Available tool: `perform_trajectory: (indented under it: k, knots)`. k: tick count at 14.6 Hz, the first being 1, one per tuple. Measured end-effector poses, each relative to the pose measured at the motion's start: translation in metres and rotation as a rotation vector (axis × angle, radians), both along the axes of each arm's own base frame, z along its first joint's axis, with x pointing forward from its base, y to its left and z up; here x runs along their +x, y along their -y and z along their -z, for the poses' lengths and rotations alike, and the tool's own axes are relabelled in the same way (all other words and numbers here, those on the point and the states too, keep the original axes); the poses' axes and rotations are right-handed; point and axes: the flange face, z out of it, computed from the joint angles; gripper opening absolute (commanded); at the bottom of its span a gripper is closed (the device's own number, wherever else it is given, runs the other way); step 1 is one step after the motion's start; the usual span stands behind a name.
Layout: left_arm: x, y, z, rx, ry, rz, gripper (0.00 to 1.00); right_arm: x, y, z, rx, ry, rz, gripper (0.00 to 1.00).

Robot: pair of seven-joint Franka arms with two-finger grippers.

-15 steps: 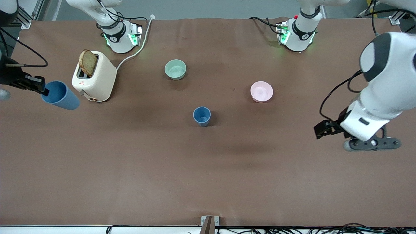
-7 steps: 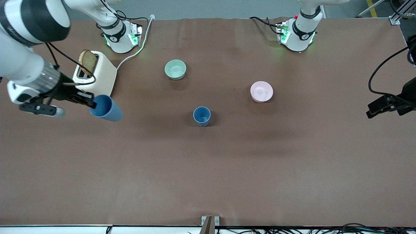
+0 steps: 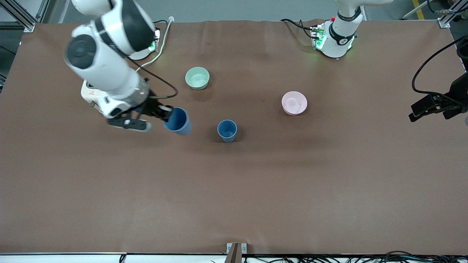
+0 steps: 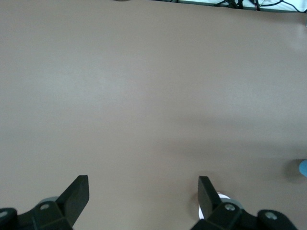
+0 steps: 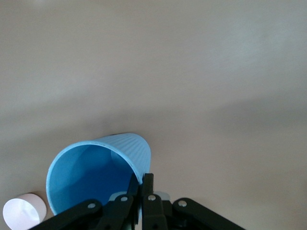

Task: Stack blue cups with both arms
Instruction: 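Carry the held cup with the right gripper over the placed cup, then lower the cup into the placed cup and open the right gripper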

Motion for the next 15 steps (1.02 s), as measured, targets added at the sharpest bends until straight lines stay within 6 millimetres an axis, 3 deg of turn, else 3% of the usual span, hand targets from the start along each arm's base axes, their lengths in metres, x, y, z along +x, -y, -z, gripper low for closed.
perform_trajectory:
  k: [3,5,10,15]
  knots:
    - [0.0,-0.002,0.01,-0.008,-0.006,-0.01,1.0,-0.014,-0.052,0.031,-0.003,0.001,-0.012,0.0]
    - [-0.004,-0.002,0.014,-0.008,-0.016,-0.011,1.0,-0.022,-0.072,0.044,0.0,-0.008,-0.025,0.0]
    - [-0.008,-0.006,0.012,-0.009,-0.015,-0.016,1.0,-0.031,-0.105,0.072,0.015,0.002,-0.035,0.0]
    - [-0.011,-0.007,0.006,-0.012,-0.005,-0.016,1.0,-0.028,-0.115,0.102,0.008,0.007,-0.031,0.0]
